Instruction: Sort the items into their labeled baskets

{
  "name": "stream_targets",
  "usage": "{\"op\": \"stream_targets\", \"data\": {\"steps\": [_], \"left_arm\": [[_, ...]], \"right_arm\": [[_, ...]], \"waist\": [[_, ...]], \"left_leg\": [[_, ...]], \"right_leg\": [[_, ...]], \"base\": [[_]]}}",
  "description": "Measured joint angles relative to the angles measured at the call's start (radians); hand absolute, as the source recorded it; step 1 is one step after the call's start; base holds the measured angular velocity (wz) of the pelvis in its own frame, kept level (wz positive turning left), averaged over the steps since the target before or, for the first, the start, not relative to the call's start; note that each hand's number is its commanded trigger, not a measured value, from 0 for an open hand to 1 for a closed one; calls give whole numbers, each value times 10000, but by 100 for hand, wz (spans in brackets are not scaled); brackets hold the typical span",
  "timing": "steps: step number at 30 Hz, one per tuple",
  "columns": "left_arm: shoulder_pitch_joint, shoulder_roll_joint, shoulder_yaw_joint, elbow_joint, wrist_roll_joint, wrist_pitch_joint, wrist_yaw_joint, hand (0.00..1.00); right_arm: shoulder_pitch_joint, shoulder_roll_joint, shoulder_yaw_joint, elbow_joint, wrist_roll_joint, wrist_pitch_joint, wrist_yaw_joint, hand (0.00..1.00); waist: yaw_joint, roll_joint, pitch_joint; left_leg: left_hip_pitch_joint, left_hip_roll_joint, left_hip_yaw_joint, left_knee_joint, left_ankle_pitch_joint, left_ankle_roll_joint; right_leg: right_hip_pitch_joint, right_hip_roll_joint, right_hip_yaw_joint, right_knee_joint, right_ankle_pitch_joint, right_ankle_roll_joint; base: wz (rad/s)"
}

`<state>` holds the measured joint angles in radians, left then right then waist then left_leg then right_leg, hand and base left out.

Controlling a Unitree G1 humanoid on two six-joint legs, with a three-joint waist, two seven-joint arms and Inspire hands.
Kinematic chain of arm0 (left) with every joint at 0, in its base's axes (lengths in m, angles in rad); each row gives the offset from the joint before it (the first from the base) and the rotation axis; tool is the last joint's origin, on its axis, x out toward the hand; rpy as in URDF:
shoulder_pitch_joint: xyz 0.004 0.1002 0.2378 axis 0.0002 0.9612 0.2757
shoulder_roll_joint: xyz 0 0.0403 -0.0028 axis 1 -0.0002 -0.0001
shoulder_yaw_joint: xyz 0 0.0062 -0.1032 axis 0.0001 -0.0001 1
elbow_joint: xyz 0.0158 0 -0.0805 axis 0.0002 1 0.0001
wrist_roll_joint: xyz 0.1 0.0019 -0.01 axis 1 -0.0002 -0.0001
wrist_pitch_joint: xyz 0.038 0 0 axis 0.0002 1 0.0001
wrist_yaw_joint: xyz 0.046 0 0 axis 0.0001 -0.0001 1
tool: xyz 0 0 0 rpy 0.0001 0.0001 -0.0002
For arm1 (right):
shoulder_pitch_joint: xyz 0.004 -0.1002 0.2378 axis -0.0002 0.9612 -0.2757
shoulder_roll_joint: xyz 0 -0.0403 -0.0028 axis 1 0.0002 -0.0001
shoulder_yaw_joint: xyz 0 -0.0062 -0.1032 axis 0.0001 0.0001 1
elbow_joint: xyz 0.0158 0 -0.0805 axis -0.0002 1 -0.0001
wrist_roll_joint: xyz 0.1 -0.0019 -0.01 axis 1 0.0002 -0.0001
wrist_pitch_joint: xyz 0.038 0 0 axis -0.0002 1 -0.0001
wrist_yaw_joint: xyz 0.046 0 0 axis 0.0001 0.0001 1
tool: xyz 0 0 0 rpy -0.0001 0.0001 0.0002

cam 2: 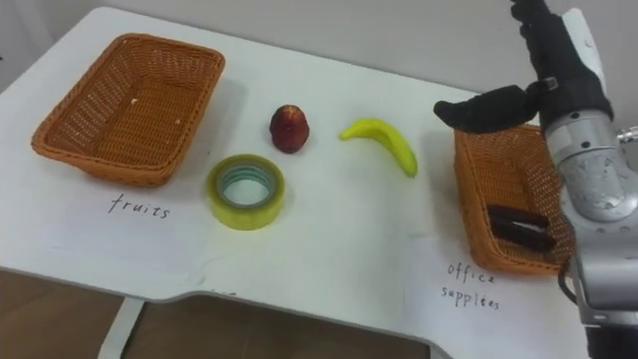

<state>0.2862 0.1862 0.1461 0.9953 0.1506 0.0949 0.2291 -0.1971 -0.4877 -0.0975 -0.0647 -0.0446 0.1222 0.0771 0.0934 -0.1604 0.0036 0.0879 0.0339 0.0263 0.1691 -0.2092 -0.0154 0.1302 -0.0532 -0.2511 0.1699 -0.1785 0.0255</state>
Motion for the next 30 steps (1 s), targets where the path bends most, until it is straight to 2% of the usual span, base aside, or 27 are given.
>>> {"op": "stream_targets", "data": {"steps": [5,9,10,12,17,22,24,30], "left_arm": [[7,-1,-164,64,564,182,7,0],[21,-6,-159,46,594,331,7,0],[23,-24,-159,47,619,381,7,0],[3,-65,-159,55,787,411,7,0],[-2,-115,-377,-54,802,447,41,0],[15,-111,-433,-184,826,457,45,0],[43,-103,-430,-183,854,500,45,0],[67,-110,-433,-212,870,659,41,0]], "right_arm": [[0,99,422,8,-30,0,-138,0],[-4,170,811,8,-25,0,-225,0],[-4,210,938,8,-31,5,-232,0],[-44,303,1107,8,-29,19,-232,0],[-879,832,1733,319,421,47,-257,0],[-1263,1004,1968,583,752,24,-329,0],[-1347,1050,2007,623,841,22,-329,0],[-1347,1051,2272,956,918,22,-327,0]], "waist": [[472,39,28],[580,76,60],[724,105,79],[804,85,64],[967,159,110],[1078,189,104],[1114,262,135],[1225,351,83]], "left_leg": [[-73,-9,-35,39,2,0],[-110,-17,-35,33,2,1],[-134,-23,-35,32,3,1],[-230,-32,-36,47,4,3],[-468,-50,-89,231,5,3],[-671,-117,-343,370,21,27],[-702,-130,-389,372,26,34],[-794,-141,-444,389,28,36]], "right_leg": [[-28,-14,-23,-25,-2,3],[-28,-32,-146,-23,-4,6],[-44,-45,-240,-25,-5,8],[-126,-57,-338,-23,-7,11],[-213,-92,-572,-21,-7,11],[-254,-148,-796,-20,-7,11],[-252,-155,-813,-21,-6,11],[-260,-158,-823,-22,-7,11]], "base": [[5],[3],[0],[0],[8],[19],[12],[4]]}}
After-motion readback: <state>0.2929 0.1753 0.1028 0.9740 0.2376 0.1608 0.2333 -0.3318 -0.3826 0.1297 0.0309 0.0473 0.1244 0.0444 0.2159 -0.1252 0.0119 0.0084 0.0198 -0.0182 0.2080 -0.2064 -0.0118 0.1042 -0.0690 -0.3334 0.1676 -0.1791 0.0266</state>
